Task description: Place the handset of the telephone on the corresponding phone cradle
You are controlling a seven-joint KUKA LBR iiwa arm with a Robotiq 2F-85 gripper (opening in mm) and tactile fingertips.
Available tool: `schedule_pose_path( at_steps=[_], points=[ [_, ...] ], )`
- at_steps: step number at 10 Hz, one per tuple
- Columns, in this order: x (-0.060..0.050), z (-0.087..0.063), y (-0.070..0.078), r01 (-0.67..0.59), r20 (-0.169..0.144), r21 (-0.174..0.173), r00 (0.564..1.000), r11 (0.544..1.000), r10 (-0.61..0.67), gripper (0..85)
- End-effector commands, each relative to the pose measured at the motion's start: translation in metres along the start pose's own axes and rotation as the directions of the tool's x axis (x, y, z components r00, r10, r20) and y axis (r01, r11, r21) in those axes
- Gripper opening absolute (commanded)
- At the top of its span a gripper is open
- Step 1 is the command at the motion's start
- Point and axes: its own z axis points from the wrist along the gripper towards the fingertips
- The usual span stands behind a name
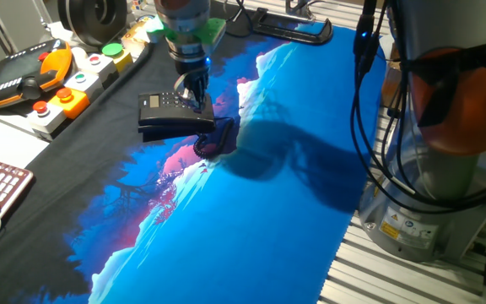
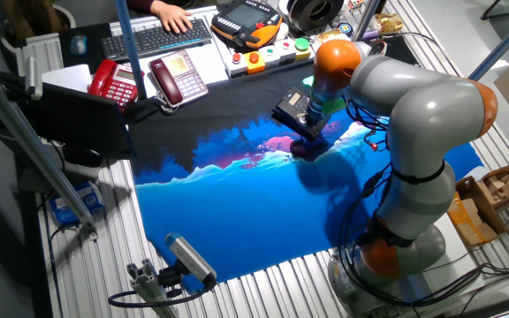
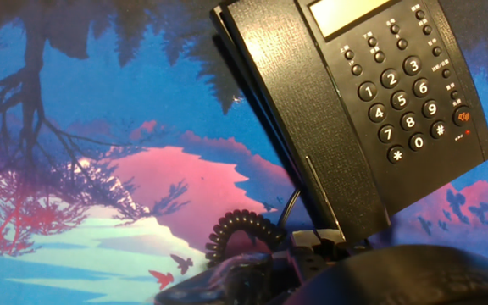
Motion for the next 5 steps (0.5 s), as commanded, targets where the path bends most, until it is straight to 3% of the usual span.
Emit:
schedule_pose_path(
  at_steps=[1,5],
  points=[
    [-0.0005,0.0004,0.0000,0.000,0.002,0.003,1.000,1.000,0.000,0.7],
    [-0.0009,0.0008,-0.0014,-0.001,0.002,0.003,1.000,1.000,0.001,0.7]
  ],
)
